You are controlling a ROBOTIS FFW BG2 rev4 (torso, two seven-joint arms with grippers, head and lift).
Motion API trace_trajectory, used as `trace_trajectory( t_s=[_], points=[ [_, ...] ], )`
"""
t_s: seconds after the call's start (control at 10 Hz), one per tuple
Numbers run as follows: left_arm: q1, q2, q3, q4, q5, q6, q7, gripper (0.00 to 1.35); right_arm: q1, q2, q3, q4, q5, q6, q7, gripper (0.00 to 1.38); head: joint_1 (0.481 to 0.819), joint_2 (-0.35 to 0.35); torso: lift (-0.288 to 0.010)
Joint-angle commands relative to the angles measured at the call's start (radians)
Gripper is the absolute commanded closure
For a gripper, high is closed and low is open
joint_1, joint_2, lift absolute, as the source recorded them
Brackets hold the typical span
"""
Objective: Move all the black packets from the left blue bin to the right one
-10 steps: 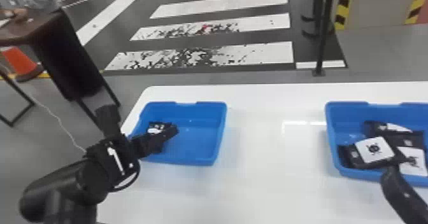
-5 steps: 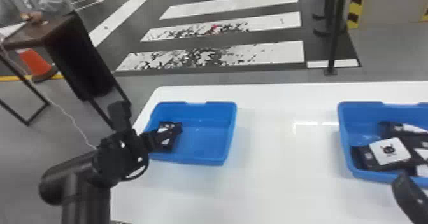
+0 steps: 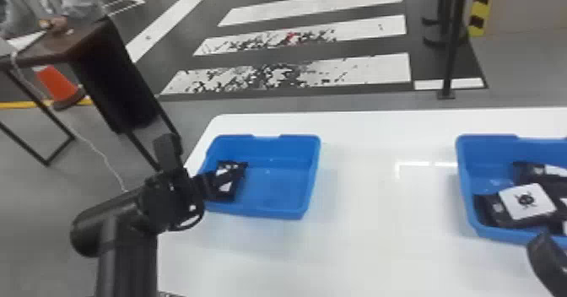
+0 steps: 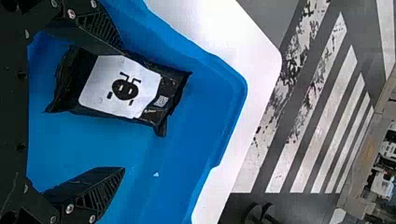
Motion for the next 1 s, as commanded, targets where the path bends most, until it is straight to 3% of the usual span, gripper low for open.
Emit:
trace_trajectory(
  t_s=[0.0, 0.3, 0.4, 0.6, 0.7, 0.9],
  points=[
    [-0.025, 0.009, -0.006, 0.037, -0.002, -0.007, 0.002, 0.17, -0.004, 0.000, 0.000, 0.003, -0.004, 0.002, 0.001, 0.12, 0.695, 0.350, -0.140],
    [-0.074, 0.015, -0.012, 0.123, -0.004, -0.017, 0.019, 0.18, -0.006, 0.000, 0.000, 0.012, -0.020, 0.004, 0.005, 0.12, 0.695, 0.350, -0.140],
    [-0.086, 0.017, -0.016, 0.145, -0.004, -0.017, 0.027, 0.27, -0.006, 0.000, 0.000, 0.017, -0.024, 0.004, 0.005, 0.12, 0.695, 0.350, -0.140],
    [-0.084, 0.021, -0.010, 0.160, 0.000, -0.029, 0.034, 0.58, -0.014, 0.001, 0.002, 0.027, -0.031, 0.004, 0.014, 0.12, 0.695, 0.350, -0.140],
    [-0.086, 0.021, -0.008, 0.162, 0.002, -0.029, 0.034, 0.66, -0.014, 0.000, 0.002, 0.030, -0.037, 0.004, 0.014, 0.12, 0.695, 0.350, -0.140],
    [-0.084, 0.031, -0.032, 0.167, -0.010, -0.022, 0.034, 1.10, -0.014, 0.000, 0.002, 0.030, -0.047, 0.009, 0.014, 0.13, 0.695, 0.350, -0.140]
  ],
)
